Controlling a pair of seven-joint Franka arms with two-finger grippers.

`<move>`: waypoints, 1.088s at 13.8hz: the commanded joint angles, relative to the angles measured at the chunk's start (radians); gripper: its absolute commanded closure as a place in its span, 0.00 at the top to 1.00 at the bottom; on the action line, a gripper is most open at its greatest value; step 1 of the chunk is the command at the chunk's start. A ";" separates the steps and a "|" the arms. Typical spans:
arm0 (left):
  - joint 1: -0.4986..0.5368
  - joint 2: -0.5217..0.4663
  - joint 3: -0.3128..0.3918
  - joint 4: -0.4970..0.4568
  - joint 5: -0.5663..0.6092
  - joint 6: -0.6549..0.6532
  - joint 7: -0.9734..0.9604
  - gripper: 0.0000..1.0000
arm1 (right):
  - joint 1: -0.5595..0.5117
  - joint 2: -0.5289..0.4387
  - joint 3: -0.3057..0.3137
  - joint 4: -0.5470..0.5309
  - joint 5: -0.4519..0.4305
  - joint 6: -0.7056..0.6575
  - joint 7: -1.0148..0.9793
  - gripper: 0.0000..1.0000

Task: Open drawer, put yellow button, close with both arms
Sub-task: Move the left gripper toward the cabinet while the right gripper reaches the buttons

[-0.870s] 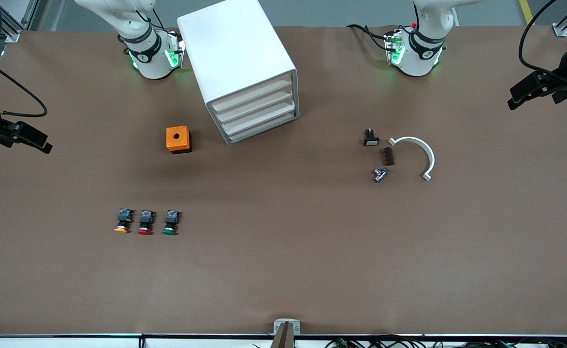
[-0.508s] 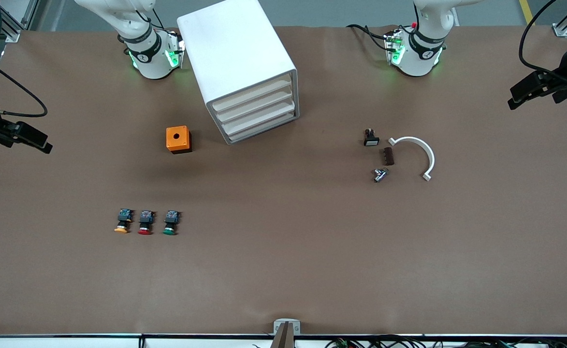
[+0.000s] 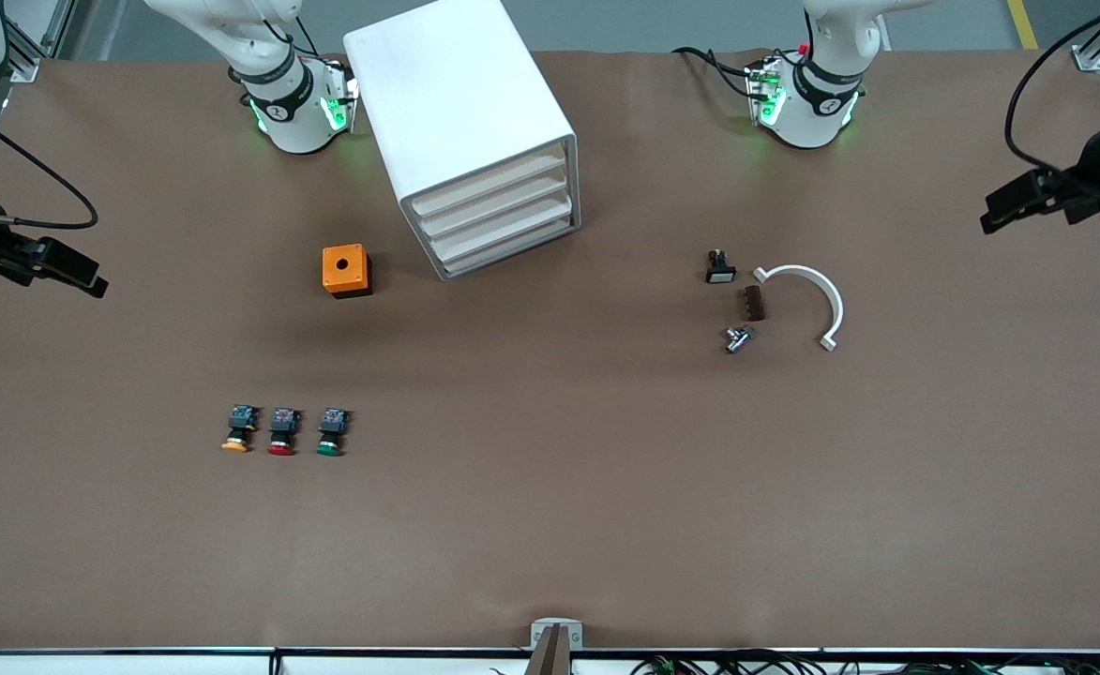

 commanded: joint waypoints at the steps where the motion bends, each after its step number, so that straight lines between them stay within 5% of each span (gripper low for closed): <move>1: -0.002 0.079 -0.012 0.035 -0.002 -0.018 -0.066 1.00 | 0.005 -0.018 0.008 -0.017 0.022 0.006 0.002 1.00; 9: -0.176 0.339 -0.037 0.104 -0.031 -0.015 -0.685 1.00 | 0.007 0.029 0.008 -0.006 0.019 0.012 -0.015 1.00; 15: -0.227 0.456 -0.037 0.115 -0.255 -0.016 -1.197 1.00 | 0.033 0.164 0.009 -0.020 0.011 0.122 -0.015 1.00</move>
